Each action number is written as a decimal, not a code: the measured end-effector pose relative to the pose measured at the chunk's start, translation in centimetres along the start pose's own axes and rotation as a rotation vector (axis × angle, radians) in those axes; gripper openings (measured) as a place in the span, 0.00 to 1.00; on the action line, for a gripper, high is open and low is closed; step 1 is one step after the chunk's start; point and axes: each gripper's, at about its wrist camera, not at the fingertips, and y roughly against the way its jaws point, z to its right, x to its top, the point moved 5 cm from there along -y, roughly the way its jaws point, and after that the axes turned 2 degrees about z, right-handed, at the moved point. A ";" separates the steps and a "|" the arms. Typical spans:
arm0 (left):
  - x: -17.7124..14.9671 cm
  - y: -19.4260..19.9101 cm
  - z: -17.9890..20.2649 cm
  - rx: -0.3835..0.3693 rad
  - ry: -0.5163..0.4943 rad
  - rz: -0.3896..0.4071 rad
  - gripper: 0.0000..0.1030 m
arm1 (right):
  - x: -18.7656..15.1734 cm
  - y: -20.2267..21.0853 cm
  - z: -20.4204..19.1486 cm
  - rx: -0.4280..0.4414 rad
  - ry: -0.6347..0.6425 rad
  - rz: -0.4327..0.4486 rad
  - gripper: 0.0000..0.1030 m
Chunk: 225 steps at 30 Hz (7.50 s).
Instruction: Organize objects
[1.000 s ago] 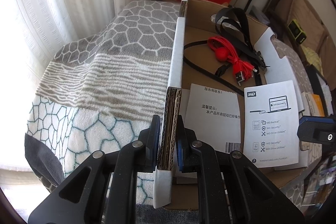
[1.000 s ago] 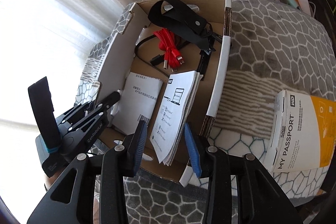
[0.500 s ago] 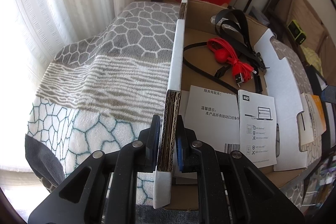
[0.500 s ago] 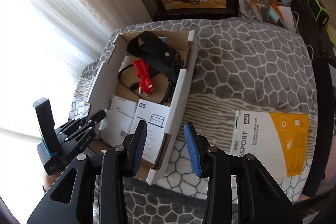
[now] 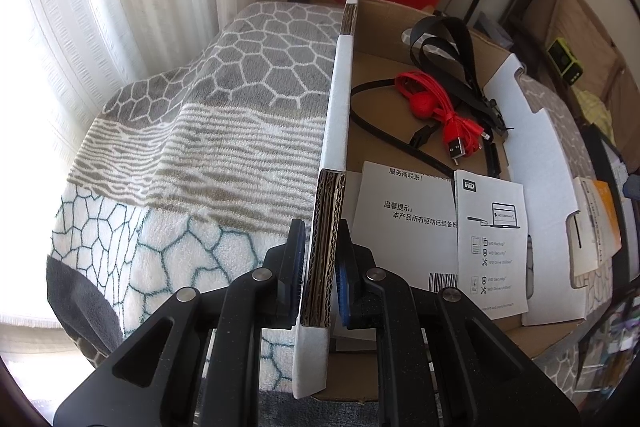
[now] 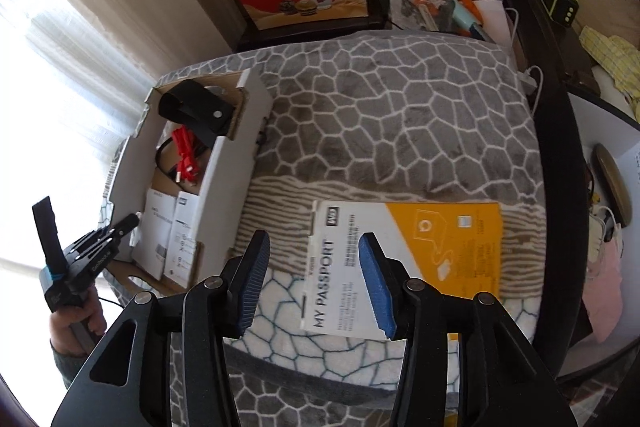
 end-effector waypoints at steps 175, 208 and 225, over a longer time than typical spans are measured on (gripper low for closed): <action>3.2 5.4 3.9 -0.099 -0.088 -0.015 0.66 | -2.7 -4.1 -14.9 0.132 0.178 0.001 0.47; -2.3 12.6 8.1 -0.024 -0.103 0.286 1.00 | -7.9 4.7 -6.5 -0.168 0.142 0.398 0.93; -5.3 12.7 9.4 0.004 -0.104 0.308 1.00 | -12.0 6.2 -4.6 -0.219 0.040 0.475 0.99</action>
